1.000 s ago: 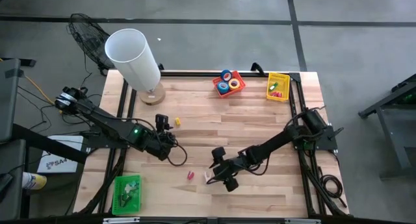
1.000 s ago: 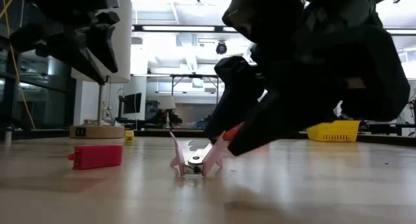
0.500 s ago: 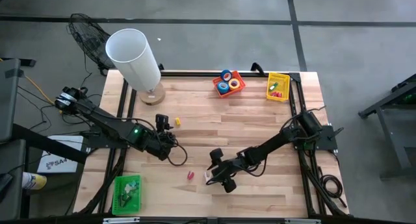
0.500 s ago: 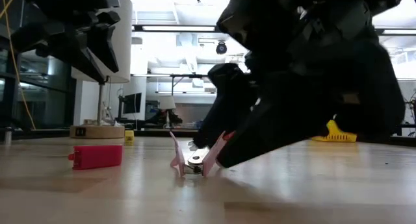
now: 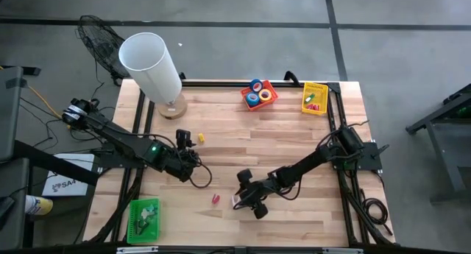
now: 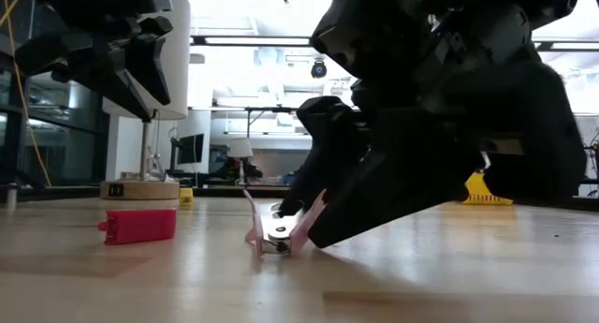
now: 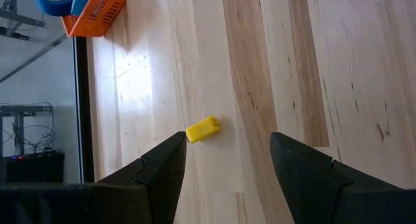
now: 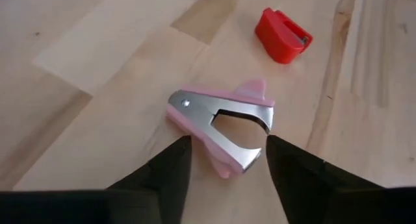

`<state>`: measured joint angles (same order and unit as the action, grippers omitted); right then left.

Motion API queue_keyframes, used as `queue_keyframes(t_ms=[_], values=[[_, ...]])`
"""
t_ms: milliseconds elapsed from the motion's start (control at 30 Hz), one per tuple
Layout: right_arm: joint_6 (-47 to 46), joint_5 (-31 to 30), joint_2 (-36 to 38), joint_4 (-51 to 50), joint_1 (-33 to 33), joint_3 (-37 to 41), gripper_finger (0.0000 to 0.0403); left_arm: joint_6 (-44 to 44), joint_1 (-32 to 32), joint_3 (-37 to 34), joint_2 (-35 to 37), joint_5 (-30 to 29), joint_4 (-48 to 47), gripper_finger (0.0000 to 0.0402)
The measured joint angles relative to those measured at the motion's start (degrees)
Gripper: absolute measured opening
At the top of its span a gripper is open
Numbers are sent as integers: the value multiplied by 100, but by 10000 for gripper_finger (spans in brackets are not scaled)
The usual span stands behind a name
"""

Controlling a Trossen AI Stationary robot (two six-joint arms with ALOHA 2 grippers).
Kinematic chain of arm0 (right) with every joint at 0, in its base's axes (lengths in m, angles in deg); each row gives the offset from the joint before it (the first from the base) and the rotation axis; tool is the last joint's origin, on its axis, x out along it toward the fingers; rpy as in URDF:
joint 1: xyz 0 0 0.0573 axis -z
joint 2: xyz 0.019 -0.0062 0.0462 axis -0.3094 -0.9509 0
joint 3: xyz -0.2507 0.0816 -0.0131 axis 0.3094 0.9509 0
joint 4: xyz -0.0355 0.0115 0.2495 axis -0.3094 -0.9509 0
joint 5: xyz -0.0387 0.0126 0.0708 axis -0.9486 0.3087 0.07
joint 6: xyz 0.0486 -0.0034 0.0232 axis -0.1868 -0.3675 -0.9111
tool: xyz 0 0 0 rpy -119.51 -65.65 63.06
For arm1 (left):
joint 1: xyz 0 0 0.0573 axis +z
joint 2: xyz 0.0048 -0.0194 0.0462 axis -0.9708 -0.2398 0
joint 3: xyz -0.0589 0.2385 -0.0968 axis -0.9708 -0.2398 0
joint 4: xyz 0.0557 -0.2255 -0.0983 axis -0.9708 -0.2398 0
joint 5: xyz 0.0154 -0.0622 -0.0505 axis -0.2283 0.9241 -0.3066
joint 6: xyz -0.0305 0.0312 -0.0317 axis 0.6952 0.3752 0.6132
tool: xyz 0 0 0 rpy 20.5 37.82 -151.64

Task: Pick and place Stapler, Stapler remover, tape
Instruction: Put the pink staple remover into the green bin

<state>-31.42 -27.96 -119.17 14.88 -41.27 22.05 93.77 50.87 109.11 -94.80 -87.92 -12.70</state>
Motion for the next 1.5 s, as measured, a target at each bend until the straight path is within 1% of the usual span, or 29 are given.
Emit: queue_keyframes(t_ms=[267, 833, 933, 1067, 1267, 1500], values=[[11, 72, 0, -42, 0, 0, 131, 0, 0, 0, 0, -2, 0, 217], [11, 116, 0, -35, 0, -7, 66, 0, 0, 0, 0, -4, 0, 217], [10, 111, 0, -35, 0, -7, 61, 0, 0, 0, 0, -4, -8, 217], [-20, 48, 0, -35, 0, -7, 63, 17, 0, 0, 0, 29, -156, 217], [-28, 48, 6, -38, 0, -7, 61, 42, -4, 0, 0, 445, -346, 217], [-34, 45, 188, -80, 0, -2, 61, 47, -2, 0, 0, 425, -288, 217]])
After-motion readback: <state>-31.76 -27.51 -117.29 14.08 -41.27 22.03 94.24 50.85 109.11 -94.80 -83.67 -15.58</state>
